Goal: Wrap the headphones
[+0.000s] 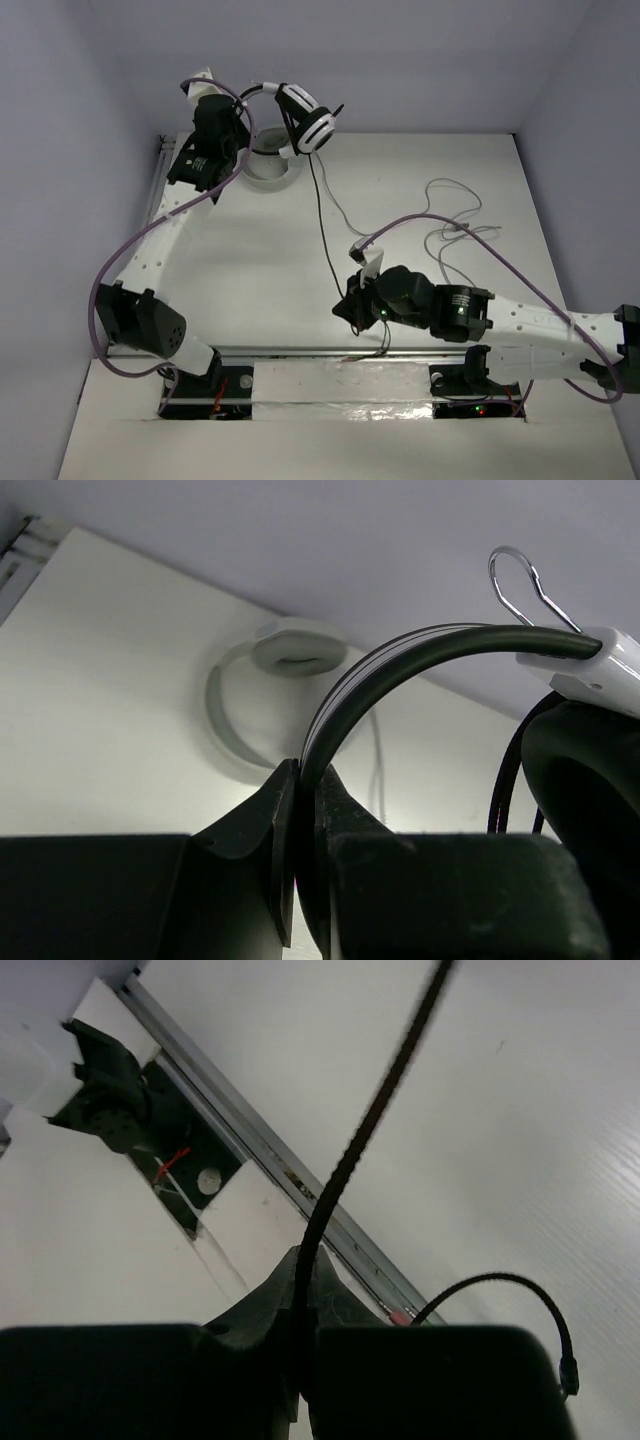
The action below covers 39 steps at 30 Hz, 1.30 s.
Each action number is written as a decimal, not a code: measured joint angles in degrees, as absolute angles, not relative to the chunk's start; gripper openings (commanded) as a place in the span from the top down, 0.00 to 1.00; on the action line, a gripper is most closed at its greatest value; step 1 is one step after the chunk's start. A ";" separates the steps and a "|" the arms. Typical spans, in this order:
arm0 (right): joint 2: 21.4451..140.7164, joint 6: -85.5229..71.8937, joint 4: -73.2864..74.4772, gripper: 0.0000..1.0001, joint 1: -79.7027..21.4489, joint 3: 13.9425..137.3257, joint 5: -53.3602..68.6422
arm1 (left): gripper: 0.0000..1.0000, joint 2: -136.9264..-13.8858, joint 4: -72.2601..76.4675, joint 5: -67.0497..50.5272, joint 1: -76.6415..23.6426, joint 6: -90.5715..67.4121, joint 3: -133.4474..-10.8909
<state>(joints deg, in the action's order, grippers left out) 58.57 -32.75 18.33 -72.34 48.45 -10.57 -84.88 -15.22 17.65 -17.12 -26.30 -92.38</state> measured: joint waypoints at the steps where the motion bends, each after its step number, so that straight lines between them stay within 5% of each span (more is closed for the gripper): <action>1: 58.59 -32.45 19.88 1.00 -73.36 50.46 -11.55 | 1.00 -85.95 -15.27 18.85 -17.12 -26.22 -91.83; 12: 60.80 -26.72 33.12 1.00 -75.57 65.43 -21.50 | 1.00 -90.83 -15.51 25.43 -19.81 -22.52 -84.05; 22: 62.74 -17.96 37.95 1.00 -75.83 79.26 -33.28 | 1.00 -90.96 -19.35 30.28 -36.99 -13.43 -77.25; 39: 64.23 -11.84 37.28 1.00 -56.93 75.00 -39.18 | 1.00 -72.90 -21.37 18.33 -41.78 -7.97 -58.48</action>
<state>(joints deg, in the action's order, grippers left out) 64.23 -11.84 37.28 -56.93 75.00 -39.18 -72.90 -21.37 18.33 -41.78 -7.97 -58.48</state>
